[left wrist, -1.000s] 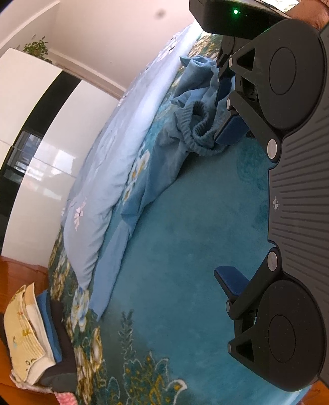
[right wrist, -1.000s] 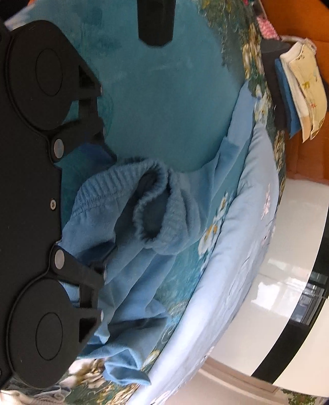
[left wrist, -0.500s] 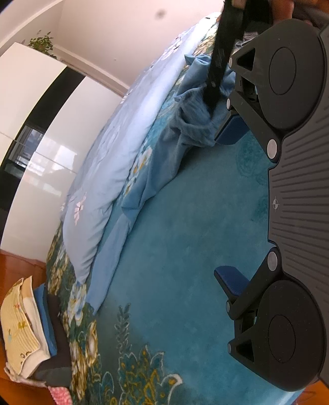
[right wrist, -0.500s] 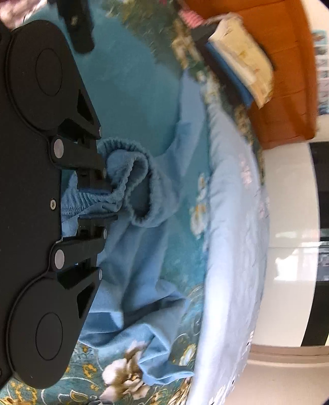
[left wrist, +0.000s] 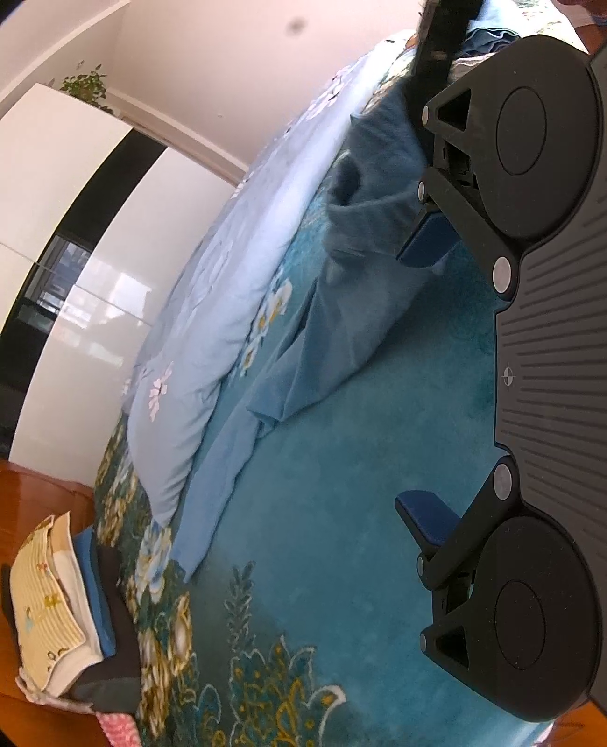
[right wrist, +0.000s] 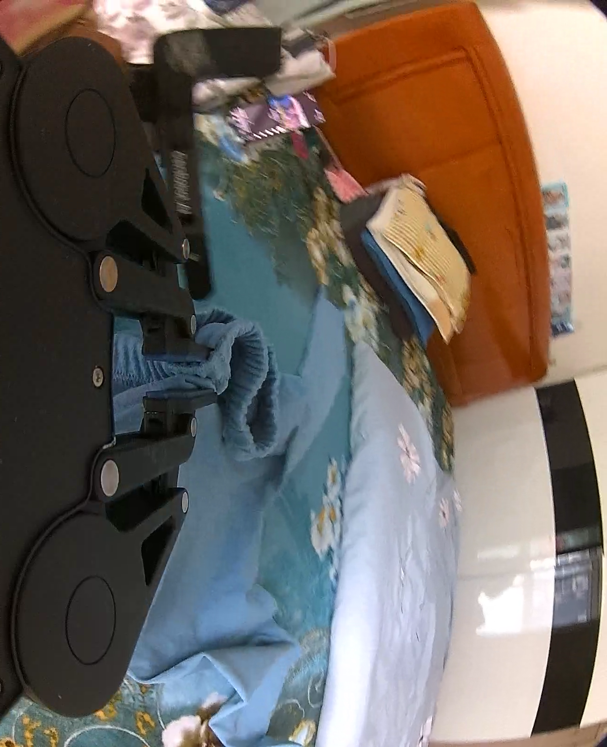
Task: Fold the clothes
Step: 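Pull the waistband with the right gripper to straighten the garment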
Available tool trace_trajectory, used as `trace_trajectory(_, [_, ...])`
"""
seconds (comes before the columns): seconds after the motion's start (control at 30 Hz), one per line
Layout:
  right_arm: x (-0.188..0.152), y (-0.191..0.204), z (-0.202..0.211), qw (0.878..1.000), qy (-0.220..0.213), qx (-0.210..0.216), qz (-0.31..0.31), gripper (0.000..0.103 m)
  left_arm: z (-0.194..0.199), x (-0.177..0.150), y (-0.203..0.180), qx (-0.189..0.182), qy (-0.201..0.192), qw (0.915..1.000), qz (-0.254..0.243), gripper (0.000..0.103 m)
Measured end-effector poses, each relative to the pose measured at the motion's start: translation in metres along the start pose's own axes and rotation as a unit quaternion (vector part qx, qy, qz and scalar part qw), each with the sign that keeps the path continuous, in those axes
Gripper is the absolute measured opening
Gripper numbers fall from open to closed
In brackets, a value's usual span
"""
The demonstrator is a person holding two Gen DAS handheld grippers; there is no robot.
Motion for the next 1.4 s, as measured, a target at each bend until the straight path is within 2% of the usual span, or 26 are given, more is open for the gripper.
trace_trajectory(0.1, [-0.013,-0.010,-0.008,1.000,0.020,-0.012,-0.012,0.011,-0.003,-0.002,0.000,0.001,0.004,1.0000,-0.002,0.103])
trace_trajectory(0.27, [-0.035,-0.045,-0.029,0.994,0.063,-0.064,-0.059,0.011,-0.007,-0.003,0.001,0.002,0.007,1.0000,-0.006,0.103])
trace_trajectory(0.4, [-0.041,-0.070,-0.040,0.990,0.070,-0.106,-0.064,0.011,-0.011,-0.006,0.005,0.007,0.013,0.9999,-0.004,0.103])
trace_trajectory(0.6, [-0.047,-0.125,-0.046,0.976,0.066,-0.177,-0.107,0.010,-0.016,-0.010,0.007,0.013,0.020,0.9997,-0.006,0.103])
trace_trajectory(0.77, [-0.075,-0.151,-0.060,0.963,0.112,-0.216,-0.116,0.013,-0.015,-0.013,0.005,0.014,0.023,0.9996,-0.012,0.103])
trace_trajectory(0.9, [-0.081,-0.156,-0.058,0.961,0.107,-0.218,-0.136,0.018,-0.017,-0.015,0.005,0.017,0.026,0.9994,-0.013,0.103])
trace_trajectory(1.1, [-0.070,-0.155,-0.035,0.963,0.084,-0.217,-0.134,0.024,-0.017,-0.017,-0.001,0.015,0.027,0.9993,-0.023,0.103])
trace_trajectory(1.2, [-0.064,-0.157,-0.023,0.962,0.065,-0.217,-0.153,0.031,-0.017,-0.019,-0.004,0.015,0.027,0.9991,-0.027,0.103])
trace_trajectory(1.33, [-0.067,-0.144,-0.006,0.965,0.046,-0.186,-0.179,0.031,-0.017,-0.019,-0.005,0.014,0.028,0.9992,-0.026,0.103])
trace_trajectory(1.4, [-0.070,-0.130,-0.004,0.969,0.047,-0.171,-0.172,0.032,-0.019,-0.020,-0.007,0.014,0.030,0.9990,-0.030,0.103])
Point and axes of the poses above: each gripper's, at about its wrist camera, not at the fingertips, and z roughly against the way its jaws point, y to its left, x to its top, the point moved 10 cm from there along -z, roughly the way its jaws point, and after that the axes turned 13 degrees about z, right-handed, at the moved point
